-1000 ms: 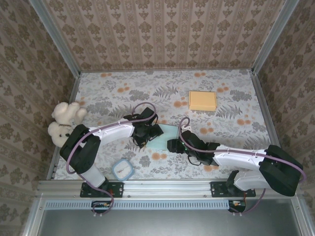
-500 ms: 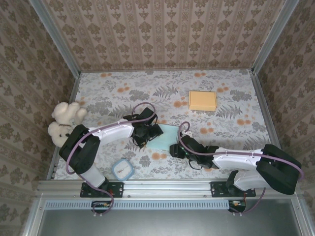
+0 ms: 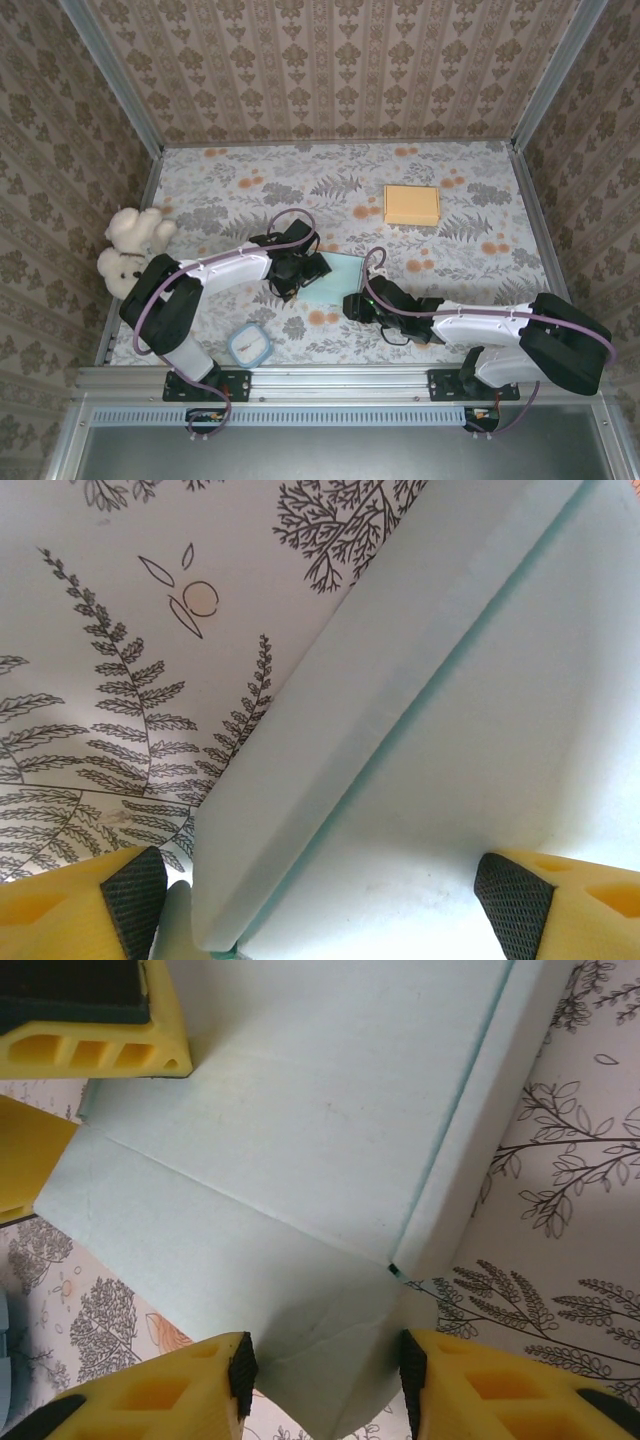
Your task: Fold the paper box
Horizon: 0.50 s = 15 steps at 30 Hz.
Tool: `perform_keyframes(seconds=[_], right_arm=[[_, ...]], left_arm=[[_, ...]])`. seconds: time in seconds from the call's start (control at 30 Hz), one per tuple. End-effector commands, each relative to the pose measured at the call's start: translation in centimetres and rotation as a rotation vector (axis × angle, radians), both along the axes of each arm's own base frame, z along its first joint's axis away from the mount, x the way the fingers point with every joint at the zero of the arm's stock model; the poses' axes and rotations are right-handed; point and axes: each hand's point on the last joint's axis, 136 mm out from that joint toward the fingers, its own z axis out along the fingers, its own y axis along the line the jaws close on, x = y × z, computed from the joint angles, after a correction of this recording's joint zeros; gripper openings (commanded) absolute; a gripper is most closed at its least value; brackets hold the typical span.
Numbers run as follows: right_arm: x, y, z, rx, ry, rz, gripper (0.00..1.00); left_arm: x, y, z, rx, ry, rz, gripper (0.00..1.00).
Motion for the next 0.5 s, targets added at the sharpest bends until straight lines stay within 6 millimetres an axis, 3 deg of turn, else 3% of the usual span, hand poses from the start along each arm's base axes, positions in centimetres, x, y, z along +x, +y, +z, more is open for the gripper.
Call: perform_keyframes(seconds=[0.0, 0.47], right_arm=[[-0.7, 0.5, -0.4, 0.024, 0.024, 0.023, 0.44], [0.0, -0.6, -1.3, -0.047, -0.009, -0.010, 0.38]], left_arm=[[-3.1, 4.5, -4.0, 0.195, 0.131, 0.034, 0.89], [-3.0, 4.4, -3.8, 0.197, 0.127, 0.033, 0.89]])
